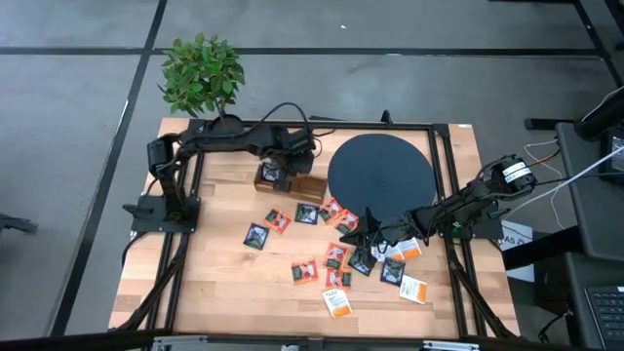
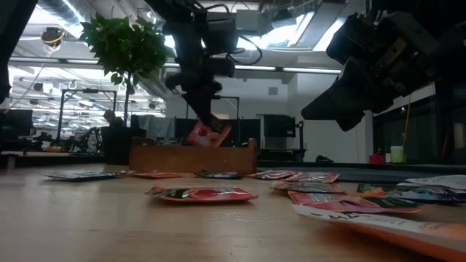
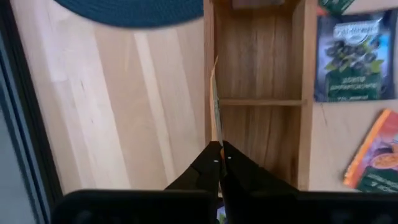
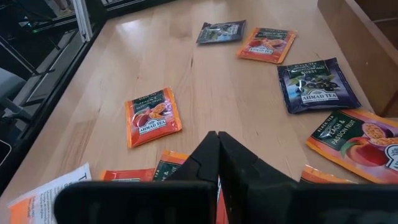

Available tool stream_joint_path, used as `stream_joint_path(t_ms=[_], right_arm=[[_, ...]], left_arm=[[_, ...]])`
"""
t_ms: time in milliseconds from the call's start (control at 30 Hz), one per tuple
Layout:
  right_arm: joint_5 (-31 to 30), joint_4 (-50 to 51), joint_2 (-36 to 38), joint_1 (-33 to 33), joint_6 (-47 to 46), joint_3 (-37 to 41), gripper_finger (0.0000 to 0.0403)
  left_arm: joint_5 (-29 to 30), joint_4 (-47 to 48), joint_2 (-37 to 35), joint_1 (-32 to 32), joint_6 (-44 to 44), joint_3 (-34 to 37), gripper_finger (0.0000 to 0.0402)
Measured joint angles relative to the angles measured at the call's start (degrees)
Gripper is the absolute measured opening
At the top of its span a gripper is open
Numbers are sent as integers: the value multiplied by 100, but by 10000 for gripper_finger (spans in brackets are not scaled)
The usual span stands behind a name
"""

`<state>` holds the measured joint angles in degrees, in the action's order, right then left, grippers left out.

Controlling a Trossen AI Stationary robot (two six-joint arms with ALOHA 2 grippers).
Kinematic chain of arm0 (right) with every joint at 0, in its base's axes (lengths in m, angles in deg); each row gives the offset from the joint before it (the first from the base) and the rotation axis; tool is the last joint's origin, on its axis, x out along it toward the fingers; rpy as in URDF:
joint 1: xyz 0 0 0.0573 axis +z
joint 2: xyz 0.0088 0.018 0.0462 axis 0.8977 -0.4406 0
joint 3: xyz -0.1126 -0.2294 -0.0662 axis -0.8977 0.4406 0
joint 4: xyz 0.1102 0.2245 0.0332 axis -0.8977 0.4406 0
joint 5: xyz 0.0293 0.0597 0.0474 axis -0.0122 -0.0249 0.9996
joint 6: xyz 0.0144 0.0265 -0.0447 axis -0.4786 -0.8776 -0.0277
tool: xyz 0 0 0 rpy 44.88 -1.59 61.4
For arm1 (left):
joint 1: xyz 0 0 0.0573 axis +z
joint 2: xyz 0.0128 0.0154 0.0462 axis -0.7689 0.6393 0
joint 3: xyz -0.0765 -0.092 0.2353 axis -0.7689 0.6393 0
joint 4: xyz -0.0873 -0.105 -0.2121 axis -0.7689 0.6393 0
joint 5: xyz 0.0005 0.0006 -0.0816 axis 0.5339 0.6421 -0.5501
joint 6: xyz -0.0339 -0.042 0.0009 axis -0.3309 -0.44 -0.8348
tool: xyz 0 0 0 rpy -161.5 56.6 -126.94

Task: Pick & Place Tea
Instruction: Put the orange tea bag into the middle section of the wooden organizer

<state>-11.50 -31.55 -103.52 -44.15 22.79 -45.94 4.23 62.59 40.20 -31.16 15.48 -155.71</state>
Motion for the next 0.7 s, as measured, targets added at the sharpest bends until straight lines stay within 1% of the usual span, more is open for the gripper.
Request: stream_joint_path(t_ms=[133, 267, 333, 367, 467, 600, 700], right_arm=[[0, 6, 0, 0, 0, 0, 10], [0, 16, 0, 0, 0, 0, 10], [0, 20, 0, 0, 0, 0, 10], [-2, 20, 0, -2, 0, 0, 10], [-2, 22, 0, 0, 0, 0, 10], [-2, 22, 0, -2, 2, 0, 10], [-2, 17, 0, 0, -12, 0, 10]], left_arm=[[-89, 367, -34, 118, -44, -161, 2], [-99, 498, -301, 300, -91, -159, 2], [-294, 443, -497, 396, -103, -110, 2], [-482, 370, -607, 461, -107, -53, 2], [-1090, 38, -938, 638, -203, 262, 2], [-1167, -614, -1367, 779, -236, 965, 2], [-1512, -1109, -1713, 899, -213, 1536, 2]])
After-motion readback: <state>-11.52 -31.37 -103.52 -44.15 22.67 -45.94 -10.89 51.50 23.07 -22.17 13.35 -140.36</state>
